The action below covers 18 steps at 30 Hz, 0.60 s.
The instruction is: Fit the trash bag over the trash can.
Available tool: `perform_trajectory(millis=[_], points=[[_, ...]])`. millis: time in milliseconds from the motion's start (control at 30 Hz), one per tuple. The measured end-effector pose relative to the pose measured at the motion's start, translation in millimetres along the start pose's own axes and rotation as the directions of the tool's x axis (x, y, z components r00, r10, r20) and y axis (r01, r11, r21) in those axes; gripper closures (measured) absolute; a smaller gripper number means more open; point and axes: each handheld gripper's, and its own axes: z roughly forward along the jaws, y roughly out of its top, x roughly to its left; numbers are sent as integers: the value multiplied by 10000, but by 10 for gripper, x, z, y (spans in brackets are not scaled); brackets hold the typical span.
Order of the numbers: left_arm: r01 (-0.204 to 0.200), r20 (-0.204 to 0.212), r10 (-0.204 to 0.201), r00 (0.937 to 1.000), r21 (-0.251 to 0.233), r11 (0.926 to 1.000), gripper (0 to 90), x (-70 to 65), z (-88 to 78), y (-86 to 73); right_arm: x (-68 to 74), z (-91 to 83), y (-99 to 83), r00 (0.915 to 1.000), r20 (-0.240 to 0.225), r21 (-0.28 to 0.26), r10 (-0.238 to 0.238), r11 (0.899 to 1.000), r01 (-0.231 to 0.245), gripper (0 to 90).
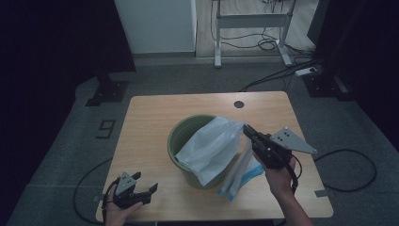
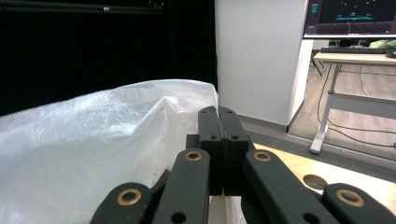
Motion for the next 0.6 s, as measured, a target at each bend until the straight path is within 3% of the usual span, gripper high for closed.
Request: perform_trajectory(millis=[267,600], points=[[22,-2,-22,10000,-7,10000,166,7,-2,-4,115,72,-122,9993,-139,383,-356,9986,362,890],[24,-2,-24,10000,14,10000,166,10,-3,-7,326,215,-304,9944,-899,1039,-549,9925,642,889]])
